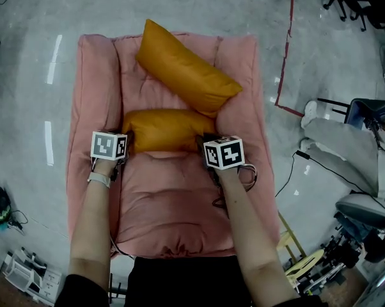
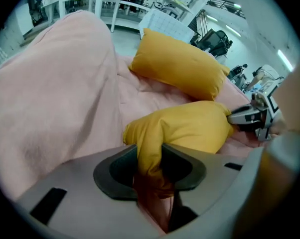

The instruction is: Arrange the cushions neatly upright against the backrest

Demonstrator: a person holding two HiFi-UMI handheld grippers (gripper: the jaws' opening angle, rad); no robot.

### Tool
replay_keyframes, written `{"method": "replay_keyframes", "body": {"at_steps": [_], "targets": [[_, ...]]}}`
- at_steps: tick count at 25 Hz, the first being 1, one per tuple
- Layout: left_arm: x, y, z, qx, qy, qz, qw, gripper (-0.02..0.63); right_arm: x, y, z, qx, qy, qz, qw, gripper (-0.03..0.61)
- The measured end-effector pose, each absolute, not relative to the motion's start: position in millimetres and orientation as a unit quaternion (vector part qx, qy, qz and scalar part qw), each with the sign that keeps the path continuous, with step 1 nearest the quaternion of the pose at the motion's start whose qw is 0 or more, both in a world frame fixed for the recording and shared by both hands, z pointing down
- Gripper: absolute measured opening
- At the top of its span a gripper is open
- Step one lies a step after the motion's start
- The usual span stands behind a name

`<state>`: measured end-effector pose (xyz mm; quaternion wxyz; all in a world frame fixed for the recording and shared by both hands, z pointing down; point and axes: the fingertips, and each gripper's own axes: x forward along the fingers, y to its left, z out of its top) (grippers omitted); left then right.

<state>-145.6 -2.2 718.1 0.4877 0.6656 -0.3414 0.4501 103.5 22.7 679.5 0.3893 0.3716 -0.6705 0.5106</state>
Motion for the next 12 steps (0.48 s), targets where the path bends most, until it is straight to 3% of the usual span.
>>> {"method": "replay_keyframes", "body": {"at_steps": [4,8,12], "targets": [[-141.4,-4.6,721.1,0.674,-0.345,0.443,0.481,0.158,104.1,14.8,689.3,0.376,-0.675,0.482,0.413,0.071],[-136.0,-5.1,706.3,0.69,-0.329,0.404,0.503,0.17,110.9,13.9,674.6,0.352,-0.698,0.491,0.383,0.09],[-139.8,-13.4,668.2,0.705,-0.34,0.389,0.486,0.191,120.3,11.8,639.8,0.325,-0.724,0.503,0.343,0.223]]}}
